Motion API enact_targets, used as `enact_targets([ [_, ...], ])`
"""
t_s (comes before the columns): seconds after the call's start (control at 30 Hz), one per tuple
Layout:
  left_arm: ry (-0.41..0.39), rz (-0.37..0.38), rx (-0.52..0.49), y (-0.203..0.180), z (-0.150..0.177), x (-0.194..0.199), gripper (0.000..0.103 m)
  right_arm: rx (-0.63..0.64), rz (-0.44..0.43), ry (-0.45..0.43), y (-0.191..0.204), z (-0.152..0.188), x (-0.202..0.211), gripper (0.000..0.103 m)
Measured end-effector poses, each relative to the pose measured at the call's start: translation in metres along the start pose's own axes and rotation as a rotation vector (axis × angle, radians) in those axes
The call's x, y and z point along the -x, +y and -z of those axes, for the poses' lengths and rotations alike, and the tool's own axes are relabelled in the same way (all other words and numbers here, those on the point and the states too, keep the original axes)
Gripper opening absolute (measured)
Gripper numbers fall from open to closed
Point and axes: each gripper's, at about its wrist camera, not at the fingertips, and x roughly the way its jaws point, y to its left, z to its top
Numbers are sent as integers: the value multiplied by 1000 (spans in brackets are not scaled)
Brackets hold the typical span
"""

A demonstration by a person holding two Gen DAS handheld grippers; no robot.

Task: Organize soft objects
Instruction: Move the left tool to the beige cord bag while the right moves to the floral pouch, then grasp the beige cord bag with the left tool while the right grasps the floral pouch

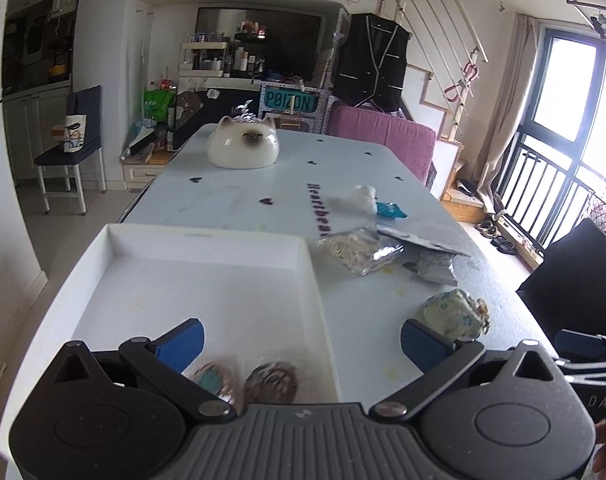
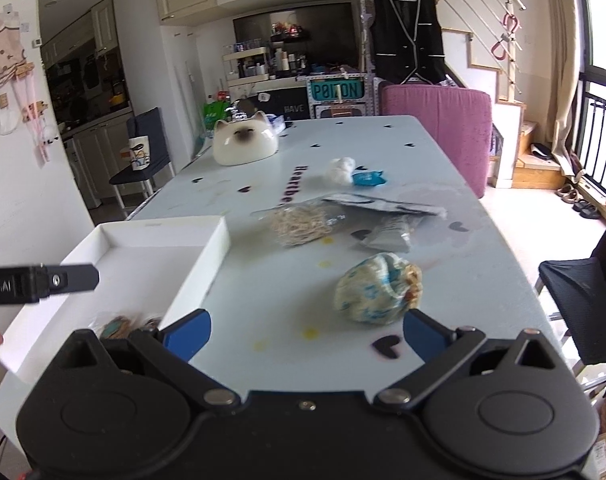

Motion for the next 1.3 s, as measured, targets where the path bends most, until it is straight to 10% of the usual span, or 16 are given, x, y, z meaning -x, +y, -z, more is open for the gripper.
enact_targets([
  [0.7,44,218,-355,-87,-91,-117,103,-36,28,44,-58,-17,-56,103],
  [1.3,315,270,-745,-99,-96,-279,103,-57,41,117,-68,-25,-106,103],
])
